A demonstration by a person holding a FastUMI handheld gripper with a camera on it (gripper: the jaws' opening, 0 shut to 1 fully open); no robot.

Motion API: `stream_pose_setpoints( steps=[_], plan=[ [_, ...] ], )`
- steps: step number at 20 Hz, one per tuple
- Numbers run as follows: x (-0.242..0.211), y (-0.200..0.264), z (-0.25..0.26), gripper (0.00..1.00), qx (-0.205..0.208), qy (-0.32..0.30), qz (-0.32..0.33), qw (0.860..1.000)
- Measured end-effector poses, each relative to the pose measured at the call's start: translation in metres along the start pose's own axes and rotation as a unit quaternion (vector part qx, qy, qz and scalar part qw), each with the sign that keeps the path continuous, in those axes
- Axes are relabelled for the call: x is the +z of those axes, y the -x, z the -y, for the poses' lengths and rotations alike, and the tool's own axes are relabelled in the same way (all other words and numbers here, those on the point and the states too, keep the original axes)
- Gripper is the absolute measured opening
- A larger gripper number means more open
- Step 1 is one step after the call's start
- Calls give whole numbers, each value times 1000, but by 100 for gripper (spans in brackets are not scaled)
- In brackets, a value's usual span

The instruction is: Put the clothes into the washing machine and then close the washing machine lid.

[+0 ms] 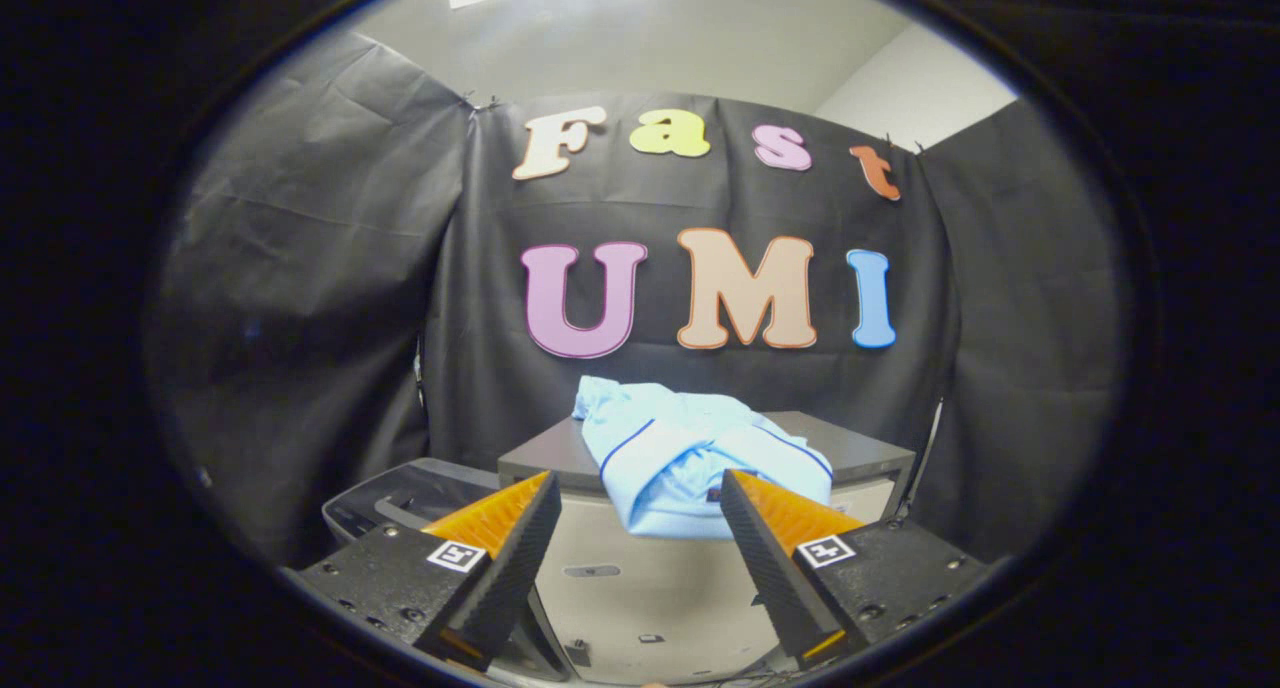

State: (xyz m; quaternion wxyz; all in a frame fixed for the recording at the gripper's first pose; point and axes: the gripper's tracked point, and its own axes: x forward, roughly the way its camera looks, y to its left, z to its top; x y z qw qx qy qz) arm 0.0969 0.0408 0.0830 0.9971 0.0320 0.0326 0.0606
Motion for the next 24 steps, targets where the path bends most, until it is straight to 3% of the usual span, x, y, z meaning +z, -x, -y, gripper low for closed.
stream_pose_setpoints(
  steps=[4,10,15,24],
  plan=[
    [32,-22,8,97,11,-14,19,1000],
    [58,-71,31,97,0,31,27,999],
    [56,-122,40,97,-6,20,-17,1000],
    [46,-144,16,97,3,61,-29,998]
  ],
)
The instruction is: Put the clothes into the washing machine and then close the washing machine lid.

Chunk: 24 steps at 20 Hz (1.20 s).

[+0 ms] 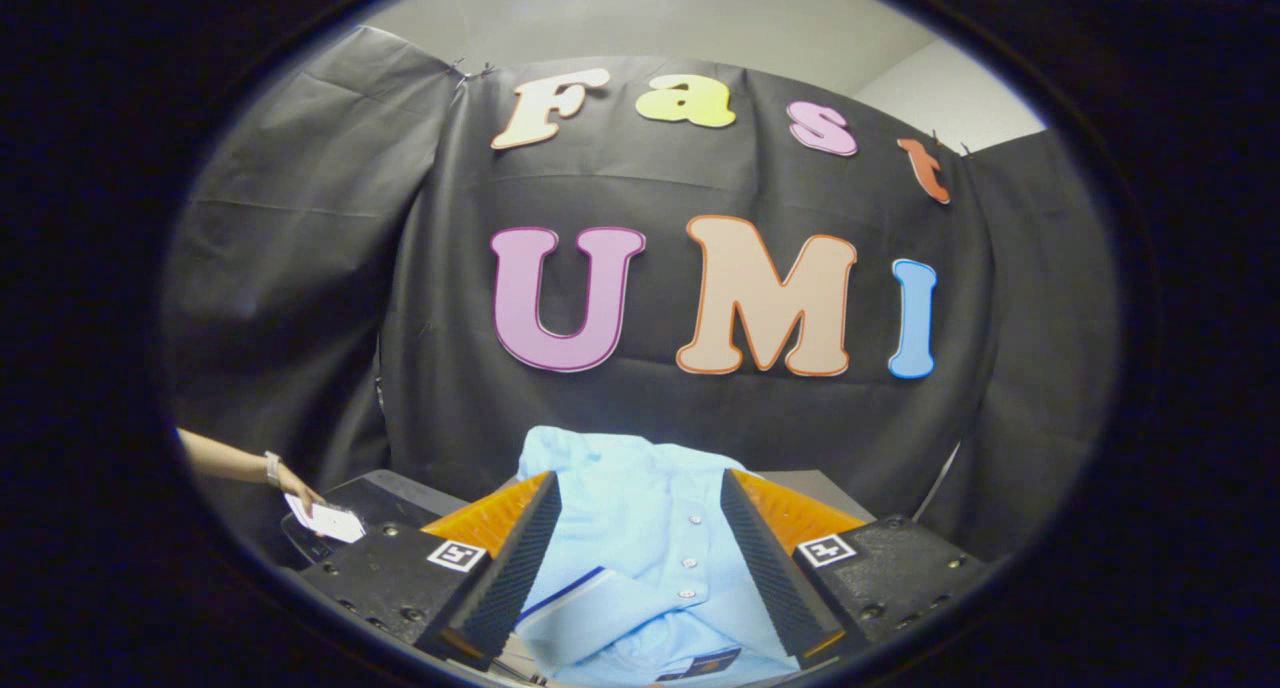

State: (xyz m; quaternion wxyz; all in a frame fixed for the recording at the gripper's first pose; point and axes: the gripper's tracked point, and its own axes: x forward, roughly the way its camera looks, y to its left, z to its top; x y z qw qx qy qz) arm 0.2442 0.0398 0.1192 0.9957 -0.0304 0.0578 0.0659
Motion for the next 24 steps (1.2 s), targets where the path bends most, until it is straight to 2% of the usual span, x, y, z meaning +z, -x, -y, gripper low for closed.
stream_pose_setpoints(
  steps=[5,11,16,19,24],
  plan=[
    [19,-3,12,97,-45,51,34,997],
    [11,-37,18,97,-41,56,6,998],
    [32,-76,31,97,-61,69,-21,996],
    [44,-87,40,97,-73,83,-25,994],
    [38,-88,50,97,-78,67,-36,994]
  ],
)
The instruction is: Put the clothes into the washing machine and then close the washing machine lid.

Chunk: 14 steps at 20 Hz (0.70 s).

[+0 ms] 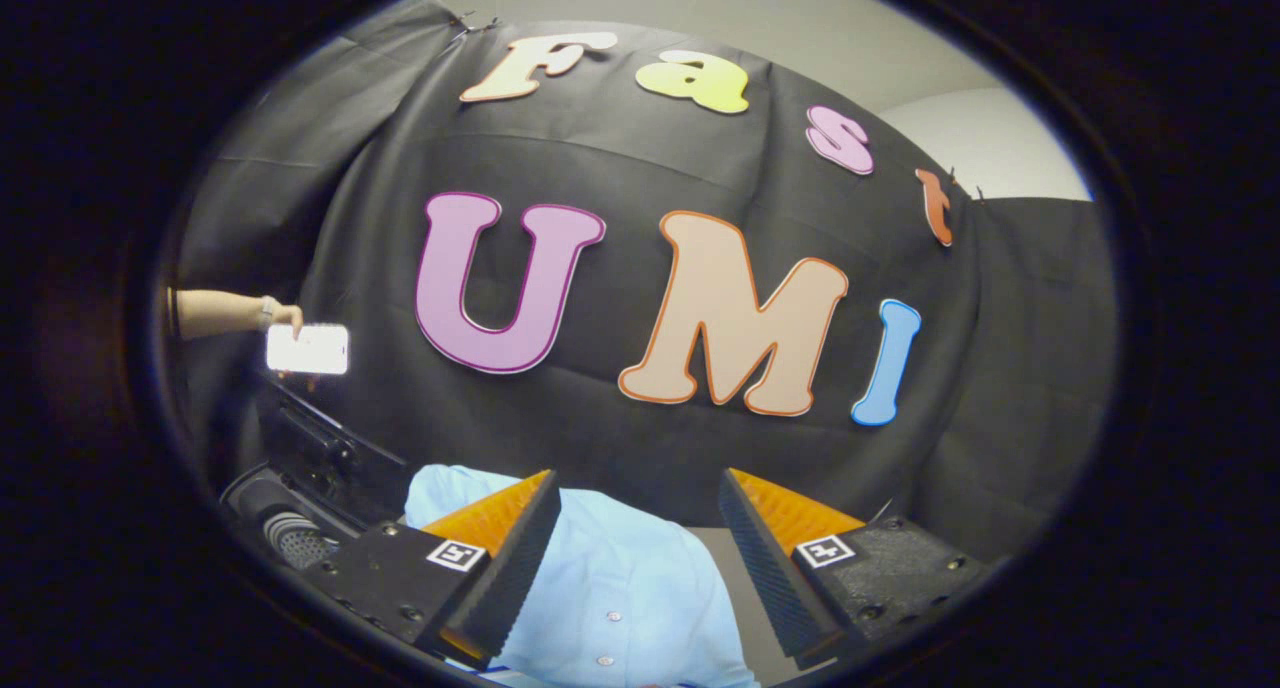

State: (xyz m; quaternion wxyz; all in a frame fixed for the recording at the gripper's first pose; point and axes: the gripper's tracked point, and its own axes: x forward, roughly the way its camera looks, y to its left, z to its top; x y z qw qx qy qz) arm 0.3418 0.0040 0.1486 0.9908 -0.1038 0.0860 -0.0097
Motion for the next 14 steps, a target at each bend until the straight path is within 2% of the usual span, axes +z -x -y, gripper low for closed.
stream_pose_setpoints(
  steps=[3,8,14],
  plan=[
    [-3,15,5,97,-5,5,15,1000],
    [-16,46,-14,97,32,-18,29,999],
    [-55,45,-26,97,82,-95,-59,990]
  ],
)
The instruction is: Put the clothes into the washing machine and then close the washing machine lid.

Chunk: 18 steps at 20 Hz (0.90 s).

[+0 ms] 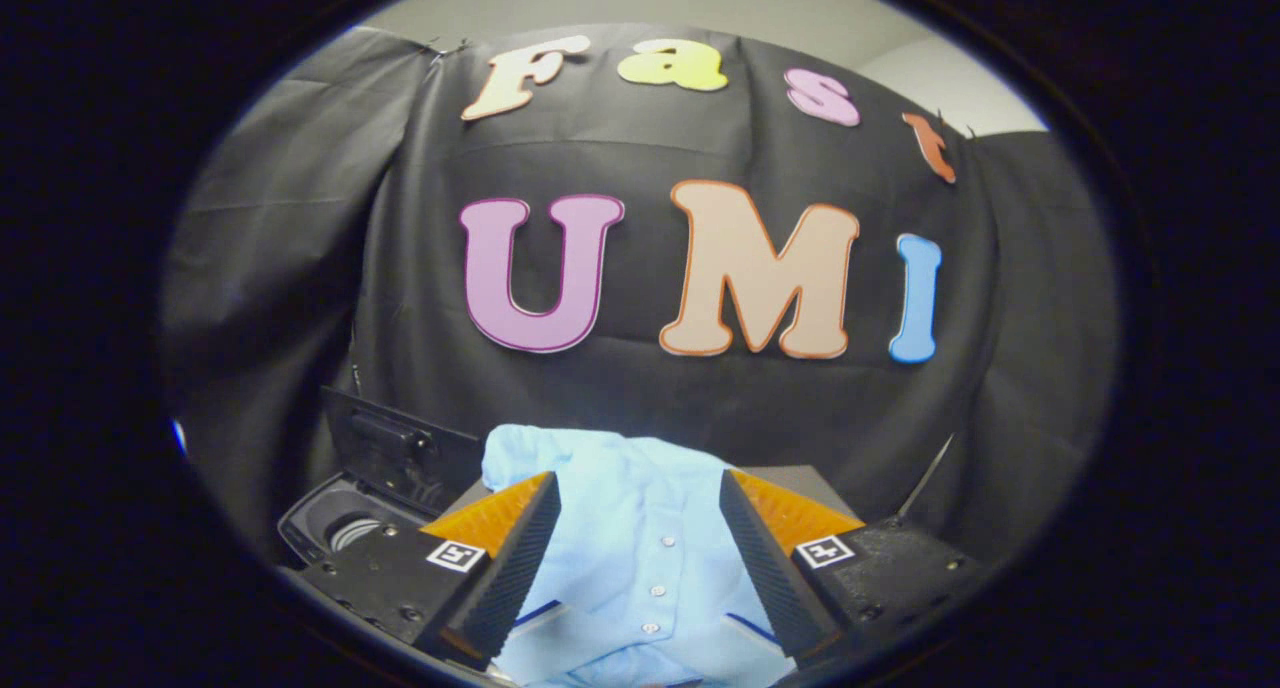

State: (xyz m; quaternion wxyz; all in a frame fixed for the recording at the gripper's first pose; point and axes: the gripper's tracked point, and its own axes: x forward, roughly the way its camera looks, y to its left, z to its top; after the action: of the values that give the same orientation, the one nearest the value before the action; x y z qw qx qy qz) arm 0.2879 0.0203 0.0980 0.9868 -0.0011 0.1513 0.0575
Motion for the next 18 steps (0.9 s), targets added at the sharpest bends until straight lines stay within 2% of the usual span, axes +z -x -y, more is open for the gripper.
stream_pose_setpoints(
  steps=[5,8,14,15,18],
  plan=[
    [-47,-29,0,98,12,-19,-94,995],
    [-62,-47,7,98,-2,-24,-124,992],
    [-79,-46,2,97,12,-29,-157,987],
    [-78,-49,-3,94,12,-34,-157,987],
    [-77,-46,-16,57,16,-36,-163,986]
  ],
)
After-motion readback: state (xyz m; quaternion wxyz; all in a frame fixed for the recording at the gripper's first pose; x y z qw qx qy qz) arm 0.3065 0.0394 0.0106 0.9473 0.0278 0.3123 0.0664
